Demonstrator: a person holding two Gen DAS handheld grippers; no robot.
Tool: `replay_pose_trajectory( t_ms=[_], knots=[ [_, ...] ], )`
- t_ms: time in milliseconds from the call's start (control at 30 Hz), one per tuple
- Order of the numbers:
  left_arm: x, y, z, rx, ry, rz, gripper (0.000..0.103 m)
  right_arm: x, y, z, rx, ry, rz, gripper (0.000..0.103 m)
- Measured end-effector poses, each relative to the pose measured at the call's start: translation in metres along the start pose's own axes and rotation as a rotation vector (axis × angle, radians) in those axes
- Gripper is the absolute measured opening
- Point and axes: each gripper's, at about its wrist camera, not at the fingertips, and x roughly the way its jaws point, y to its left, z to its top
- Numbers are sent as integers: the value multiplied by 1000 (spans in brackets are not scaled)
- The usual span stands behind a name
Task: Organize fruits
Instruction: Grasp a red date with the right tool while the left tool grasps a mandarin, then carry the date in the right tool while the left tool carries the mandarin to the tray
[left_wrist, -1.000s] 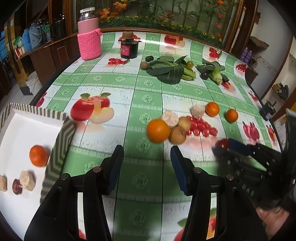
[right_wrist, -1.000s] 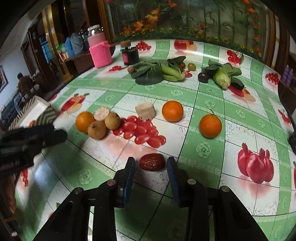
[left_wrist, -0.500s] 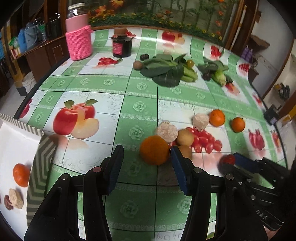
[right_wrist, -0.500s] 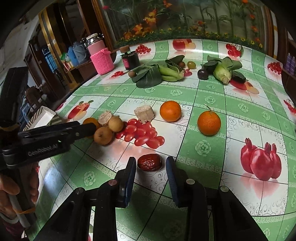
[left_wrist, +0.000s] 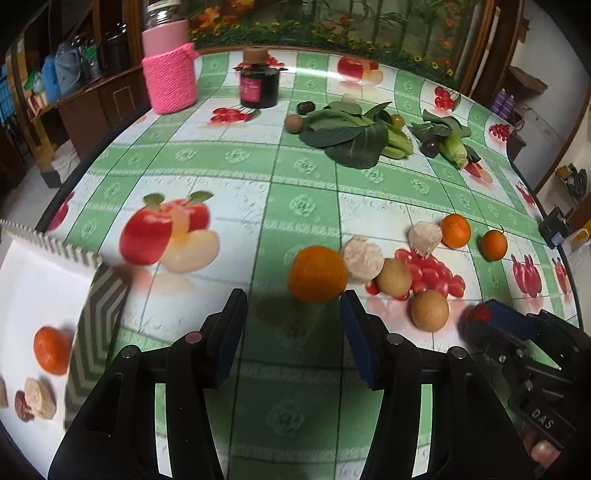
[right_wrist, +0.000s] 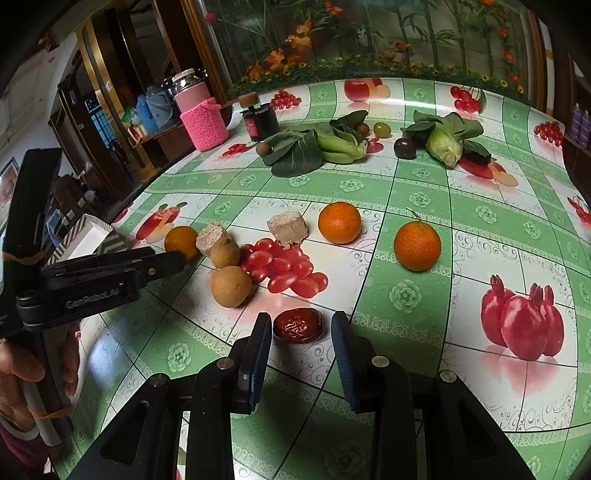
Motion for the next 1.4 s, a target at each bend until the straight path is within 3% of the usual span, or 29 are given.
replay_pose_trajectory(
  t_ms=[300,367,433,700,967,1200,1400],
  knots=[
    [13,-6,7,11,-8,-11,52,0,0,0,-12,-2,0,33],
    [12,-3,7,3,-17,-21,32,0,0,0,-13,-5,1,33],
    [10,-2,6,-1,-16,-24,32,-1,0,-1,-12,-9,-7,28],
    [-25,-2,-15,10,-60,-33,32,-10,7,-4,-19,-19,6,28],
    [-76,15,-45,20,-99,-45,32,-40,47,-11,-37,-69,66,28],
    [-117,47,-69,39,-162,48,32,-50,105,-13,-100,-83,148,28],
    [-142,97,-86,9,-195,157,32,-45,153,-15,-149,-72,210,27]
  ],
)
